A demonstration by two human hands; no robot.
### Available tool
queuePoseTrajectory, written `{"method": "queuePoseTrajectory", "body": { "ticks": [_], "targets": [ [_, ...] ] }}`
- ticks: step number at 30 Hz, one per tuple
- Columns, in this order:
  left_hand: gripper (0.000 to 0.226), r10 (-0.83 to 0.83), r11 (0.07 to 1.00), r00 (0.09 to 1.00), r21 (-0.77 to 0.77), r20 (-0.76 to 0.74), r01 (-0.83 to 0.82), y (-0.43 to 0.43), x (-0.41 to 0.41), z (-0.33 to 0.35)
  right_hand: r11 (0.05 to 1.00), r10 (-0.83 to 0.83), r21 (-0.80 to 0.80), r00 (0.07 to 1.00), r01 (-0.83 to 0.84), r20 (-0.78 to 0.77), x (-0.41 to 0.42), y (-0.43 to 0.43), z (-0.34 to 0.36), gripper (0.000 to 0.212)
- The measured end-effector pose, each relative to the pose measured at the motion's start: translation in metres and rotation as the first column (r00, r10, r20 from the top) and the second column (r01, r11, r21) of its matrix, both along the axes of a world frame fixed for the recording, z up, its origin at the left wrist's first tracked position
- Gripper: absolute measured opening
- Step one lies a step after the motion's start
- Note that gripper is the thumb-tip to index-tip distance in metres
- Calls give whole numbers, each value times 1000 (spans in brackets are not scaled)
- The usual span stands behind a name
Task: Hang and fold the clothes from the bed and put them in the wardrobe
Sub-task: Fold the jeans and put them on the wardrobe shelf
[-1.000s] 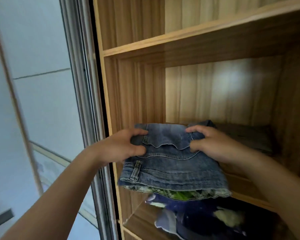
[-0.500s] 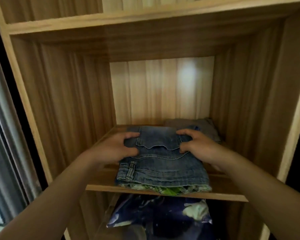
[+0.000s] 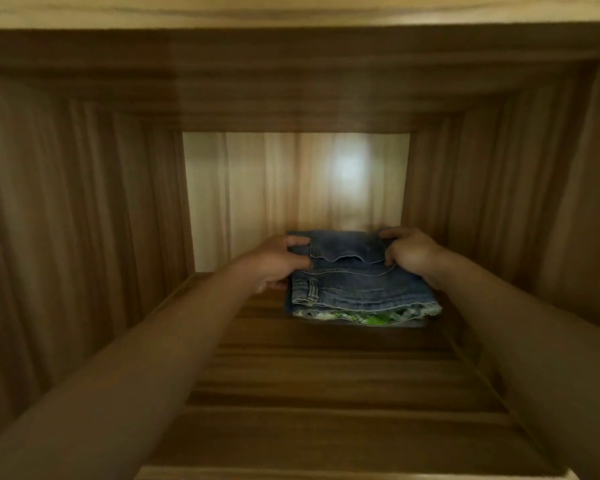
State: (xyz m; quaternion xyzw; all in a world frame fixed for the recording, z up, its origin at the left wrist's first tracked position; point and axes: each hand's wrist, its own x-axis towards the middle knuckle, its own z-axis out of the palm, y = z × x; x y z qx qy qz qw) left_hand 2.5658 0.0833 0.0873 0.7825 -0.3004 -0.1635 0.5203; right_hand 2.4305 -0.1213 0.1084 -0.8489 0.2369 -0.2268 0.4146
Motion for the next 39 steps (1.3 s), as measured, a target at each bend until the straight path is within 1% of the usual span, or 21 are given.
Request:
{"method": "queuePoseTrajectory", "body": {
  "ticks": [4, 7, 8, 10, 12, 13, 14, 15, 17, 18, 19, 21, 22, 23, 25, 28, 31, 33, 35, 37, 39],
  "targets": [
    [51, 42, 997, 999, -70, -10, -42, -39, 33, 4, 991, -33, -131, 999, 32, -6, 40, -38, 4, 46],
    [42, 87, 992, 996, -92, 11, -86, -64, 57, -10, 978, -63, -204, 996, 49, -63, 63, -60, 1, 42],
    [40, 99, 993, 994, -64, 56, -95, -71, 63, -19, 965, -71, -258, 992, 41, -105, 70, -65, -5, 41],
    [34, 98, 994, 986, 31, 136, -104, -83, 71, -42, 942, -86, -336, 963, -5, -255, 82, -73, -30, 40],
    [32, 70, 993, 989, 89, 131, -83, -89, 77, -61, 919, -114, -388, 893, -71, -436, 91, -80, -58, 40],
    [34, 57, 992, 992, 109, 115, -69, -90, 81, -67, 921, -121, -380, 863, -88, -491, 94, -85, -68, 40],
    [36, 41, 989, 992, 134, 122, -57, -90, 84, -70, 915, -133, -392, 849, -93, -512, 98, -90, -73, 40],
    [36, 26, 986, 988, 158, 151, -50, -91, 89, -69, 907, -157, -412, 843, -82, -515, 98, -90, -72, 42],
    [27, 20, 980, 964, 188, 264, -71, -91, 88, -58, 873, -222, -486, 854, -41, -471, 101, -90, -68, 45],
    [25, 18, 977, 946, 194, 325, -86, -93, 86, -53, 854, -230, -518, 861, -45, -453, 104, -90, -68, 47],
    [29, -9, 974, 932, 214, 363, -73, -96, 81, -48, 842, -213, -534, 862, -77, -460, 106, -87, -68, 50],
    [55, -72, 939, 940, 340, 334, -49, -107, 76, -49, 847, -176, -512, 833, -144, -525, 108, -84, -77, 63],
    [63, -84, 919, 949, 392, 303, -44, -112, 75, -54, 859, -175, -492, 823, -141, -541, 110, -85, -85, 68],
    [66, -93, 911, 954, 410, 286, -34, -116, 77, -61, 864, -172, -485, 824, -137, -539, 110, -86, -90, 69],
    [67, -91, 915, 955, 401, 283, -32, -121, 86, -72, 878, -158, -467, 853, -109, -497, 111, -89, -95, 67],
    [70, -79, 922, 955, 385, 287, -39, -124, 94, -77, 879, -149, -475, 913, -55, -381, 112, -93, -99, 58],
    [80, -63, 926, 970, 377, 236, -32, -115, 88, -80, 846, -192, -534, 924, -15, -331, 101, -85, -105, 55],
    [87, -62, 949, 991, 316, 119, 22, -98, 79, -81, 809, -232, -588, 915, -7, -330, 88, -76, -107, 58],
    [85, -101, 958, 993, 276, 56, 81, -74, 67, -79, 806, -230, -591, 903, -32, -364, 70, -65, -108, 62],
    [80, -139, 953, 989, 280, 50, 120, -47, 50, -74, 827, -187, -557, 893, -82, -410, 49, -55, -106, 66],
    [74, -215, 933, 972, 313, 94, 177, -19, 28, -69, 850, -118, -507, 887, -143, -447, 25, -39, -99, 66]
  ]
}}
